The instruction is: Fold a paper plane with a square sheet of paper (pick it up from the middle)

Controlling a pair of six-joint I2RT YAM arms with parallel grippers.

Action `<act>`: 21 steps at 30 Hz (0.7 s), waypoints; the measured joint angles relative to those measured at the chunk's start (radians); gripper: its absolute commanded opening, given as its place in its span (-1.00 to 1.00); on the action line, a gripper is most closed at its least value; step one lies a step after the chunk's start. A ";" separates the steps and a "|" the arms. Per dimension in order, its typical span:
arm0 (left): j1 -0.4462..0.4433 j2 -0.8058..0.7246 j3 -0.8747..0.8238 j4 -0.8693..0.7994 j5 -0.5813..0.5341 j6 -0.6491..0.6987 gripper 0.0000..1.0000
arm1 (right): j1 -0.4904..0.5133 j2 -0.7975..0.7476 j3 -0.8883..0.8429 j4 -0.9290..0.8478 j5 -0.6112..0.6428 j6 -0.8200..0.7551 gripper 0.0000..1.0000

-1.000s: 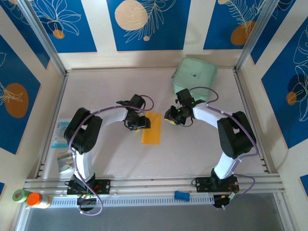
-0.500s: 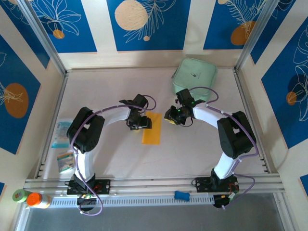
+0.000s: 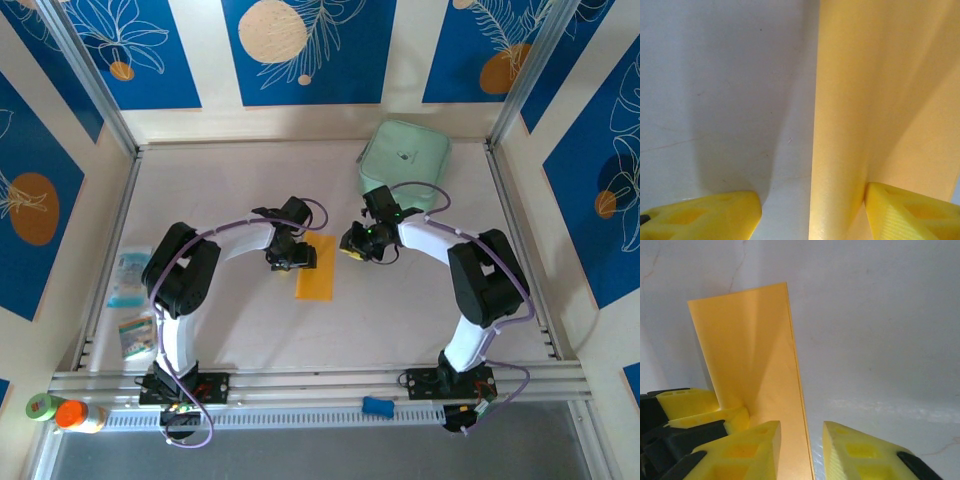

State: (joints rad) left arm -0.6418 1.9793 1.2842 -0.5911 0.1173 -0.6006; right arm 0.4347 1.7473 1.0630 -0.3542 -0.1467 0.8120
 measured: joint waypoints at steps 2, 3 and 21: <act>0.000 0.001 0.000 0.000 0.000 0.000 0.32 | 0.011 0.018 0.004 0.006 -0.017 0.002 -0.62; 0.000 0.001 0.001 0.000 0.000 0.000 0.33 | 0.018 0.029 0.006 0.010 -0.028 0.006 -0.65; -0.008 0.005 0.001 -0.001 -0.023 -0.022 0.33 | 0.057 0.122 0.057 0.051 -0.119 0.027 -0.74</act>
State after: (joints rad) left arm -0.6495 1.9846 1.2850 -0.5922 0.0948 -0.6224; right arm 0.4919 1.8698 1.1198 -0.3035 -0.2653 0.8387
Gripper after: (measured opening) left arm 0.664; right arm 0.135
